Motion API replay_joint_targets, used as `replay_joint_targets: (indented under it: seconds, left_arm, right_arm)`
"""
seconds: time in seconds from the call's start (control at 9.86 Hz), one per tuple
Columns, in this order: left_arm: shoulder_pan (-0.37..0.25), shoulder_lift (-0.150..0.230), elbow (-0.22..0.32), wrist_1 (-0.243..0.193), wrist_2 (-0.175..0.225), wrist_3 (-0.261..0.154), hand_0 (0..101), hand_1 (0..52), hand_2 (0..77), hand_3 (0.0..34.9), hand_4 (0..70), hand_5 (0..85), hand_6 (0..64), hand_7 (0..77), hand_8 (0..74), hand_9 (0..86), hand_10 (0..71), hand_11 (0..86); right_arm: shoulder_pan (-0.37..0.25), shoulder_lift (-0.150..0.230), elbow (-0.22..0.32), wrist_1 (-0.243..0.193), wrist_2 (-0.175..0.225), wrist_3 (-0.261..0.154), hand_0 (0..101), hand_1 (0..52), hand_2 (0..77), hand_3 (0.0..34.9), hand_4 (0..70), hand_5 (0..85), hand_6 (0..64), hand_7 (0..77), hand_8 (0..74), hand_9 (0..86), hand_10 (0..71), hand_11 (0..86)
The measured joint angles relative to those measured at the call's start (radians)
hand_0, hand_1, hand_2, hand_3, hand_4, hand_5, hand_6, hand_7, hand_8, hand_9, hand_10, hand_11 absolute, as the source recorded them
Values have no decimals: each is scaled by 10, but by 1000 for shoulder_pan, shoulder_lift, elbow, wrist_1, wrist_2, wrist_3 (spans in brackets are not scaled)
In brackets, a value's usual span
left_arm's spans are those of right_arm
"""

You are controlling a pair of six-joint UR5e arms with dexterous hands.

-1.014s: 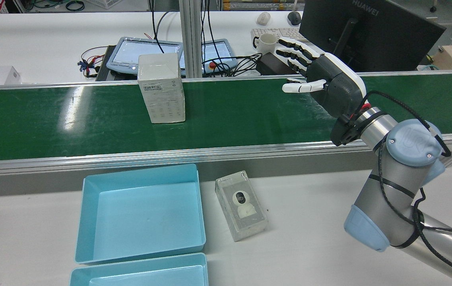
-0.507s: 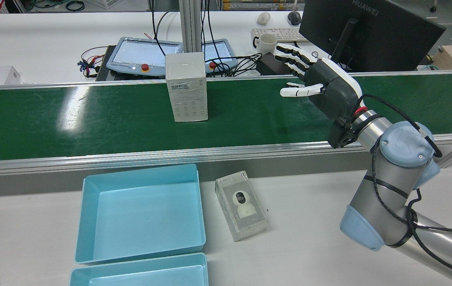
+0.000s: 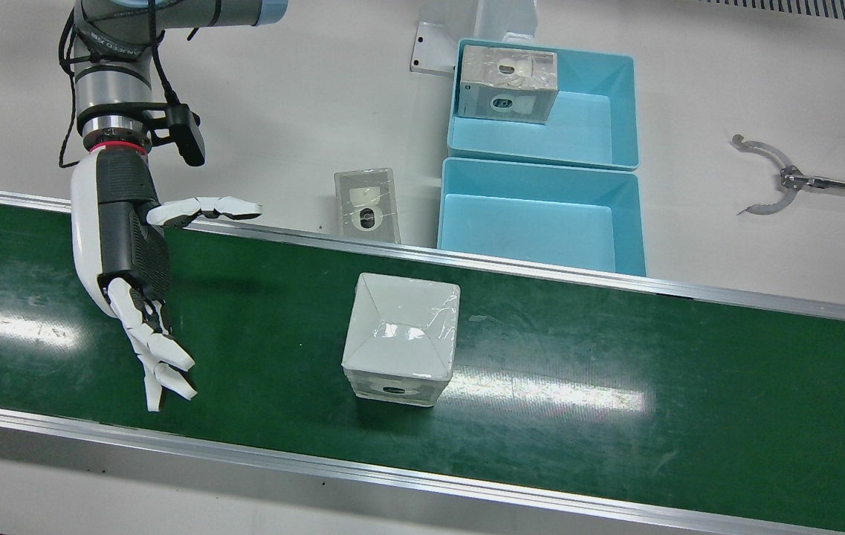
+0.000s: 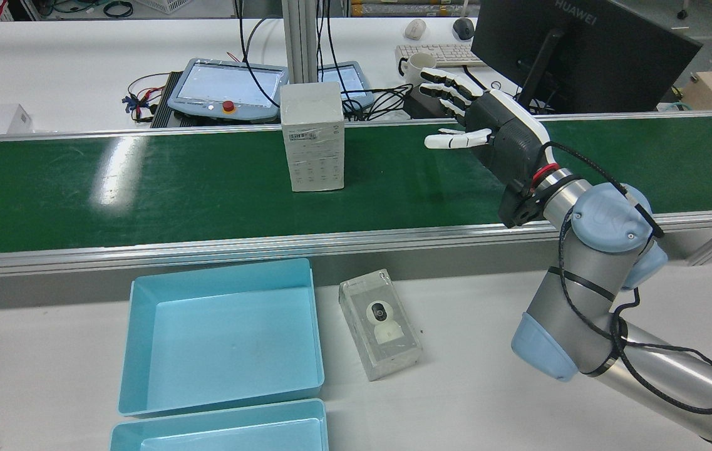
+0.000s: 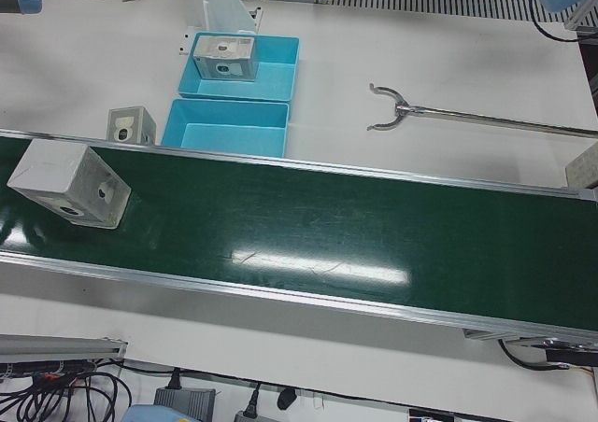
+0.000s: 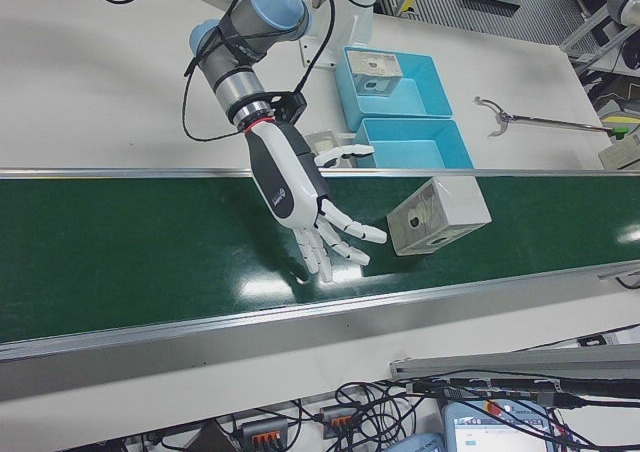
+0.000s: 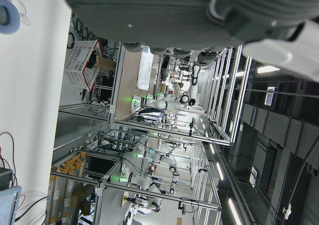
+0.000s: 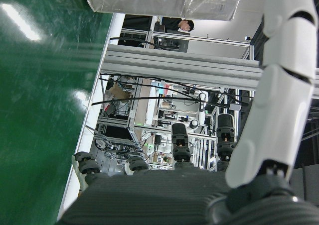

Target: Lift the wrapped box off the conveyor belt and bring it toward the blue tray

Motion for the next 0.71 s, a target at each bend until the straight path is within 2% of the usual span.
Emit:
replay_joint_targets:
  seconds: [0.71]
  left_arm:
    - [0, 0, 0, 0, 0, 0, 0, 0, 11, 0, 0, 5, 0, 5, 5, 5, 0, 0]
  right_arm:
    - [-8, 133, -150, 8, 4, 1, 420, 98, 147, 300, 147, 175, 0, 169, 0, 33, 49, 76]
